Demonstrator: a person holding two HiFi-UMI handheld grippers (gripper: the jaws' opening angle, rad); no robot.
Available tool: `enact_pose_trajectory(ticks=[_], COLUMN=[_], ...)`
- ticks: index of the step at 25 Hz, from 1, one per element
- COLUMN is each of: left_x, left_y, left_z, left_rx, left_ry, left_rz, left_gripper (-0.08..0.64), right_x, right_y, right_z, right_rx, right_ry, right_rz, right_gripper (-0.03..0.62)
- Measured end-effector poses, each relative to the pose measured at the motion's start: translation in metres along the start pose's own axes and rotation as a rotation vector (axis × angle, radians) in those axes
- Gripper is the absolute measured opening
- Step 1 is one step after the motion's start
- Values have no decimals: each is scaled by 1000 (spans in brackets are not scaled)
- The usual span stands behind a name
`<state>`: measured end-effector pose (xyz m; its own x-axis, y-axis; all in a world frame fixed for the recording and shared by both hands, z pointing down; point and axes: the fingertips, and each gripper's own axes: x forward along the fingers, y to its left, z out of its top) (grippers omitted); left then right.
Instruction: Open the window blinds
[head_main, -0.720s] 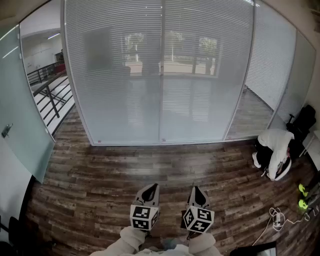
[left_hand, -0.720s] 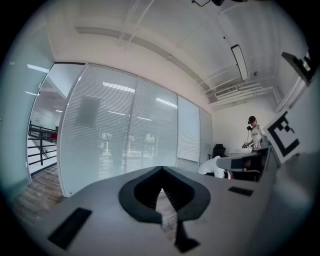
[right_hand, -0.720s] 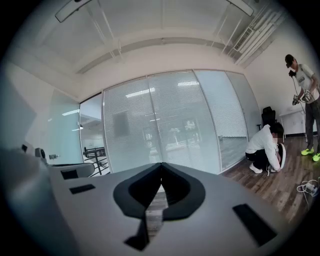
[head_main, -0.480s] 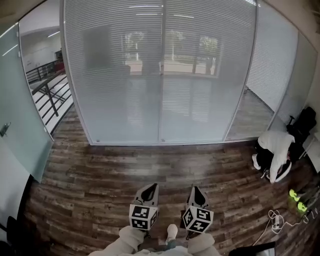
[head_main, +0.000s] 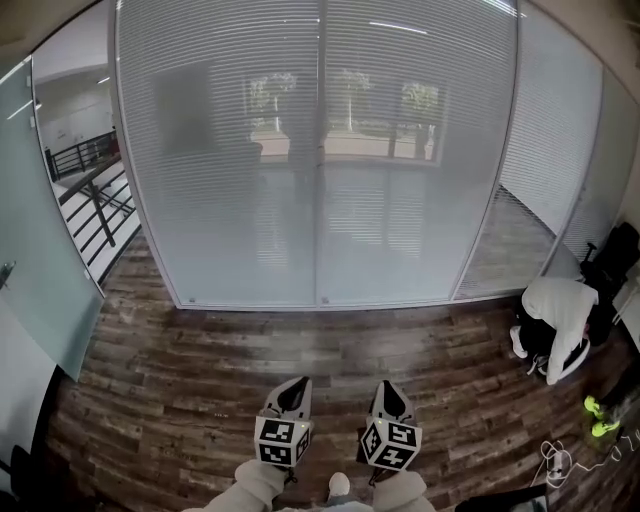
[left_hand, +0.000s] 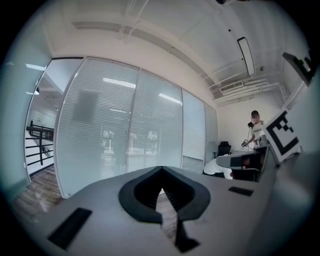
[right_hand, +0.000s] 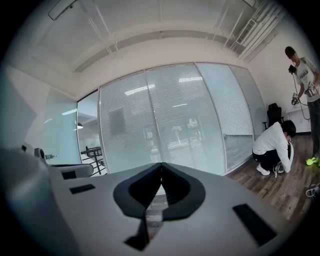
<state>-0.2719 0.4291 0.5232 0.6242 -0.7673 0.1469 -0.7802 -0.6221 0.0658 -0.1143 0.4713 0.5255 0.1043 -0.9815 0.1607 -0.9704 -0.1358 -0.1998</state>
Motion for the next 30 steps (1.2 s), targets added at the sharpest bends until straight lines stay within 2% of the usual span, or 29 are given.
enact_pose_trajectory(ticks=[11,15,20,26,30], left_x=[144,178,211,262,306], left_y=[19,20,27,49,68], left_z=[31,29,29,38,39], left_rx=[9,13,20,29,77], left_ry=[5,8,15,-18,-11], left_rz=[30,44,52,53,90], left_gripper=[-3,-2,-2,-2,-2], right_x=[138,172,209,258,299], right_y=[-62,-81,-84,-99,-112], right_z=[56,52,45,39,51], right_rx=[-14,-5,17,20,17], right_ry=[-6,21,46,73,60], right_rz=[54,63,83,69,52], right_gripper=[12,12,12,12,12])
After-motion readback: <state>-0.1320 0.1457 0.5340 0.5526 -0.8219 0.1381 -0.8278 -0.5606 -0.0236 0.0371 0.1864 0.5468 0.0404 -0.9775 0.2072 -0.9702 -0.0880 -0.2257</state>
